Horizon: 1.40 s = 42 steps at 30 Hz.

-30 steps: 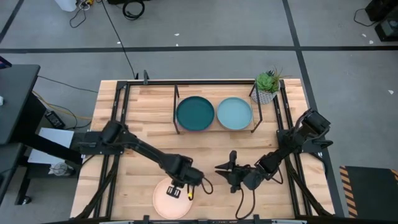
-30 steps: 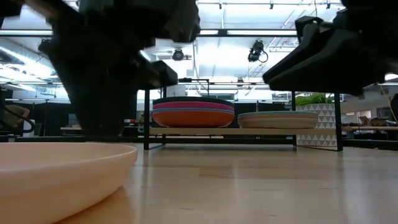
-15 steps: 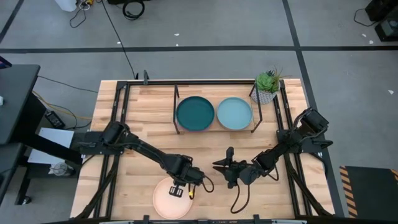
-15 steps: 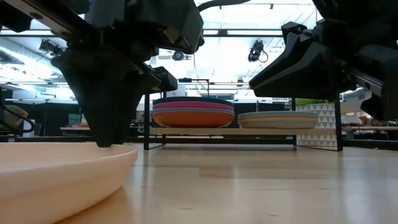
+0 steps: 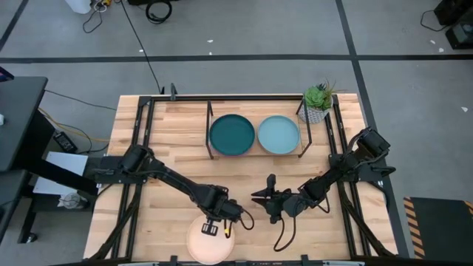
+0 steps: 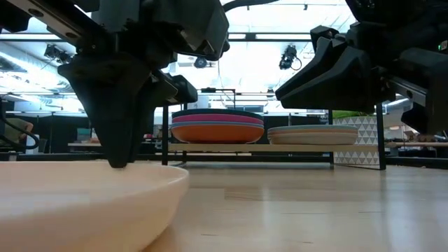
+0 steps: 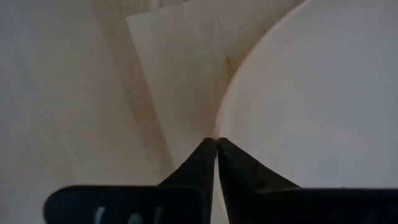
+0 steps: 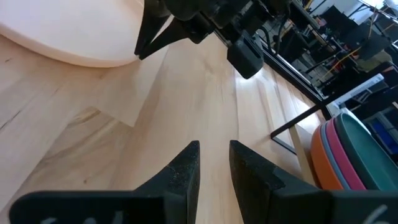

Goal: Place and stack plates onto a shelf
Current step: Stack the light orange plate on top of the light blue plate on the shelf

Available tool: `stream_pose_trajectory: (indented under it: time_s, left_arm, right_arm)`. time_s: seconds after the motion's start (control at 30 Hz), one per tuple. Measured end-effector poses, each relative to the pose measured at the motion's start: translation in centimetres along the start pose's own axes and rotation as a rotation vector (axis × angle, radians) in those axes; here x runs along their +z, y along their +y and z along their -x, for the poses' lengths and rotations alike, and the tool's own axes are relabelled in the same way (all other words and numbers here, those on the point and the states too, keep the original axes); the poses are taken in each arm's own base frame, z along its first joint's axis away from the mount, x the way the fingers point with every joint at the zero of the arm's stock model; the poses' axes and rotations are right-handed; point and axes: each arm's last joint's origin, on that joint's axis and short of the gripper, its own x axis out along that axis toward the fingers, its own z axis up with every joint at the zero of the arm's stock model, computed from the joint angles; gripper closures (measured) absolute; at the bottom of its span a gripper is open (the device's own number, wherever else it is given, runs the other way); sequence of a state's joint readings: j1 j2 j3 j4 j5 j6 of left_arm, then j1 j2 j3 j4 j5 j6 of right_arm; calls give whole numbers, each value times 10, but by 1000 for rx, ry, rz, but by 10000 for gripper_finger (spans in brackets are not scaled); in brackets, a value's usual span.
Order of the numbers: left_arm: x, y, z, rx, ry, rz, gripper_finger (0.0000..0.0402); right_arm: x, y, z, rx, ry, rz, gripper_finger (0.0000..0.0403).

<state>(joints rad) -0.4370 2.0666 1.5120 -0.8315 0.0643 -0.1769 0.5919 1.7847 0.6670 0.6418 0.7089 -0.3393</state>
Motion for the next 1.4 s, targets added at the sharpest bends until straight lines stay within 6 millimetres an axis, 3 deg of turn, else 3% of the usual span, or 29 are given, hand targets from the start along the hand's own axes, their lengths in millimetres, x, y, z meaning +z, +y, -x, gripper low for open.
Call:
stream_pose_trajectory:
  time_s: [0.37, 0.67, 0.87, 1.2, 1.4]
  left_arm:
    - [2, 1, -4, 14, -13, 23, 337]
    - [1, 1, -10, 23, 8, -5, 387]
    - [-1, 2, -8, 36, 29, -14, 388]
    - [-7, 20, 6, 76, 81, -30, 389]
    - [-6, 32, 36, 134, -1, -37, 389]
  right_arm:
    - [0, 0, 0, 0, -1, -7, 310]
    - [0, 0, 0, 0, -1, -11, 310]
    - [1, 0, 0, 2, -7, -34, 310]
    - [10, 13, 13, 38, -78, -46, 310]
    - [13, 19, 19, 56, -95, -53, 310]
